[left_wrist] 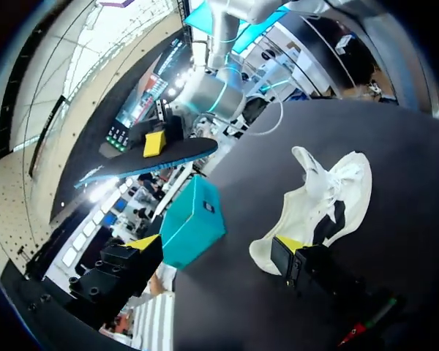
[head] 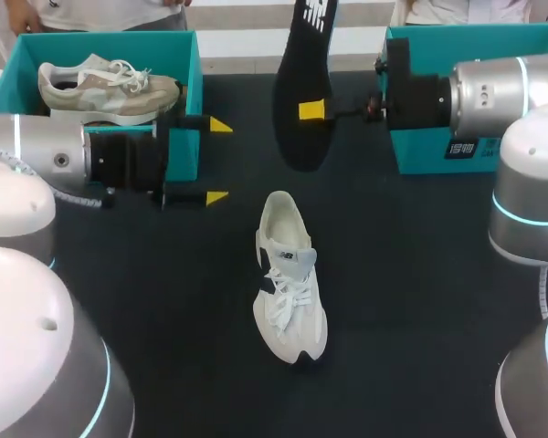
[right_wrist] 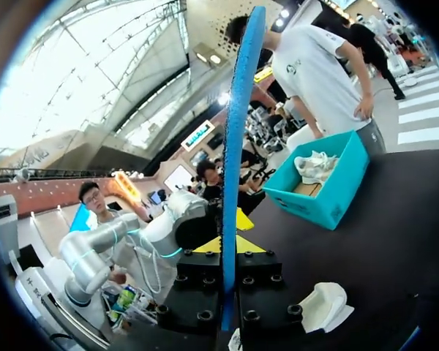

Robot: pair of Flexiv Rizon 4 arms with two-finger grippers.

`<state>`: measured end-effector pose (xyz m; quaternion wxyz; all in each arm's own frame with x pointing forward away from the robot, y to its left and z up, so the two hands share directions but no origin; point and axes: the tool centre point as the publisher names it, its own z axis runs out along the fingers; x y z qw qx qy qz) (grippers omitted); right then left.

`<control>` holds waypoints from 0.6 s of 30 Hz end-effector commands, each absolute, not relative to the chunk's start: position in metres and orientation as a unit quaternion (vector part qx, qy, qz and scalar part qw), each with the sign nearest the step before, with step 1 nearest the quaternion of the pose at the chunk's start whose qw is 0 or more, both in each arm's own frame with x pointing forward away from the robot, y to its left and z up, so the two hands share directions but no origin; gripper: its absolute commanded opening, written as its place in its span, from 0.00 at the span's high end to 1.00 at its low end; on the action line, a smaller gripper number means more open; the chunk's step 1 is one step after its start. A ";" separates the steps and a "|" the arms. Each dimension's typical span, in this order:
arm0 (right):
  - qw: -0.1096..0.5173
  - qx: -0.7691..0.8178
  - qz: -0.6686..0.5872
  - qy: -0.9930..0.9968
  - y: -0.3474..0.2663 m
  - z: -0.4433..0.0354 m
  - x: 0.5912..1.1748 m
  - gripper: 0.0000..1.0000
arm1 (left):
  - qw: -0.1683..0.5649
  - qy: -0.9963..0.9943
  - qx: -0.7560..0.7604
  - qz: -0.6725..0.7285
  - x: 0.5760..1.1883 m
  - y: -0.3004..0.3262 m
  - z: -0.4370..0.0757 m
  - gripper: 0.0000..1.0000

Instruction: Take the shoe out of the shoebox, open the shoe tongue, remove and reinsert the insole, then place the shoe into the shoebox

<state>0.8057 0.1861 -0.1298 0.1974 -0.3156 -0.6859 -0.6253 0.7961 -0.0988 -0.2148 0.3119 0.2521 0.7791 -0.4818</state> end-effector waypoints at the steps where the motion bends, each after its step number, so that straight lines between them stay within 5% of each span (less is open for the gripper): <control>1: 0.180 -0.299 -0.639 -0.685 0.191 -0.153 0.814 1.00 | 0.118 0.872 0.123 -0.459 0.787 -0.096 -0.230 0.00; 18: 0.159 -0.293 -0.627 -0.704 0.192 -0.215 0.810 1.00 | 0.081 0.884 0.077 -0.454 0.779 -0.096 -0.309 0.00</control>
